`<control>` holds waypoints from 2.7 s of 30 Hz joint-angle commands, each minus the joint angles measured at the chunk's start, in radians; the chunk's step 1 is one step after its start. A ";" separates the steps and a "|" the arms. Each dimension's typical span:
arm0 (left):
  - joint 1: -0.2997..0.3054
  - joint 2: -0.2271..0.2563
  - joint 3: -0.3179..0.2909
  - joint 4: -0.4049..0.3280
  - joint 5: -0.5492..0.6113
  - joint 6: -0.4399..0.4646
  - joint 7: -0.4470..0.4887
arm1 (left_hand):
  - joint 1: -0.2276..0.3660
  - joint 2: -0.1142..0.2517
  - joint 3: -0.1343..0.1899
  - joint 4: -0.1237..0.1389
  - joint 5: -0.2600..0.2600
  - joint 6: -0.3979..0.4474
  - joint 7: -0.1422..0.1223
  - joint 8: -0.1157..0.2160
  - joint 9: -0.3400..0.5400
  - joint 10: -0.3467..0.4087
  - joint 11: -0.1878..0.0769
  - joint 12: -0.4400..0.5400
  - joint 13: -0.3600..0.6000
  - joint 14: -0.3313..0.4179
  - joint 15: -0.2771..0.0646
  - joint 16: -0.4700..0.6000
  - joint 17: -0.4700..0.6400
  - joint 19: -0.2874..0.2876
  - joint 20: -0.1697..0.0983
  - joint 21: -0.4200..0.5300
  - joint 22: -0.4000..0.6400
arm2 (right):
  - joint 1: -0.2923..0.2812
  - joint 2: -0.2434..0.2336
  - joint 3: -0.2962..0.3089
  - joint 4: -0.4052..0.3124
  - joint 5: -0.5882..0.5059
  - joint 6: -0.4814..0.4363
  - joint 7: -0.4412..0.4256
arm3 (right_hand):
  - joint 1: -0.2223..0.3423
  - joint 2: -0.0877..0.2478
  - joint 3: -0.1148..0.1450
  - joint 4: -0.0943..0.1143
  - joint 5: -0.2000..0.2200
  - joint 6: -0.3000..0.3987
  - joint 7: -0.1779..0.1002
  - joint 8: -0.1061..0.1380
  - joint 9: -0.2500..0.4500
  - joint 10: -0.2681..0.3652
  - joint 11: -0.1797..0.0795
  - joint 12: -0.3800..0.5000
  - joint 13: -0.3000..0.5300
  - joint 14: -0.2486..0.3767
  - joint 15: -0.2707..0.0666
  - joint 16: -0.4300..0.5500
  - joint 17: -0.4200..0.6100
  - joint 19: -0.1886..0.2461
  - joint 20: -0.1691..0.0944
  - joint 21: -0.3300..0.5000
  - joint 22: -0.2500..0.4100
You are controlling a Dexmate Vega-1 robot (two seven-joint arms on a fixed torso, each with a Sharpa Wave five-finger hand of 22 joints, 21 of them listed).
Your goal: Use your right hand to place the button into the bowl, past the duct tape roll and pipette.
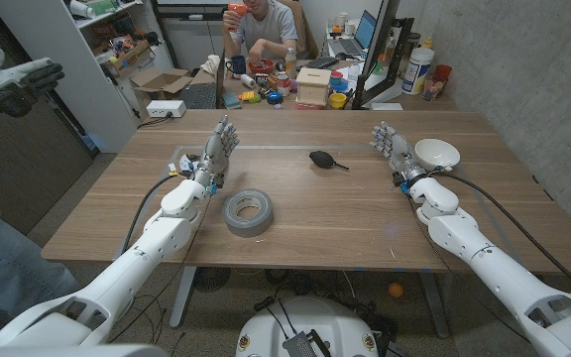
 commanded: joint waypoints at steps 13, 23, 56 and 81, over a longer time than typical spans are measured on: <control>0.031 -0.103 -0.134 -0.010 0.113 0.071 -0.068 | 0.011 0.003 0.003 0.000 0.007 -0.005 -0.003 0.004 0.002 -0.014 -0.004 0.006 0.005 -0.013 -0.002 0.006 0.005 -0.013 -0.028 0.003 0.003 | -0.022 0.030 0.047 -0.012 -0.038 -0.012 0.018 | 0.008 0.004 0.003 -0.002 0.007 0.006 0.000 0.001 0.002 0.012 0.002 -0.001 0.001 0.005 0.005 0.005 0.006 -0.003 -0.002 -0.007 0.002; 0.035 -0.134 -0.163 -0.006 0.140 0.082 -0.088 | 0.012 0.005 0.000 -0.001 0.008 -0.003 -0.005 0.005 0.002 -0.010 -0.004 0.008 0.005 -0.012 -0.001 0.006 0.005 -0.013 -0.024 0.003 0.003 | -0.052 0.019 0.060 -0.055 -0.053 -0.001 -0.001 | 0.011 0.008 0.001 -0.004 0.008 0.004 0.000 -0.002 0.002 0.004 0.003 -0.007 0.001 -0.002 0.005 0.001 0.005 -0.018 0.003 -0.020 0.003; 0.023 -0.156 -0.199 -0.036 0.191 0.137 -0.114 | 0.015 0.011 -0.005 -0.002 0.010 -0.001 -0.010 0.004 0.002 -0.008 -0.008 0.008 0.005 -0.013 0.001 0.007 0.006 -0.018 -0.017 0.000 0.003 | -0.204 -0.094 0.100 -0.267 -0.109 0.004 -0.105 | 0.029 0.022 0.002 -0.019 0.013 -0.015 -0.024 -0.008 0.003 -0.004 -0.002 -0.016 0.002 -0.013 0.007 -0.005 0.002 -0.055 0.014 -0.060 0.003; 0.005 -0.164 -0.210 -0.042 0.187 0.140 -0.158 | 0.018 0.015 -0.010 -0.002 0.011 0.010 -0.010 0.008 0.002 0.001 -0.004 0.011 0.005 -0.006 0.008 0.009 0.006 -0.015 -0.005 0.001 0.004 | -0.333 -0.192 0.139 -0.398 -0.157 0.006 -0.168 | 0.051 0.014 0.000 -0.041 0.015 -0.001 -0.034 -0.001 0.004 0.004 -0.015 -0.015 0.004 -0.006 0.007 -0.005 0.000 -0.050 0.025 -0.080 0.004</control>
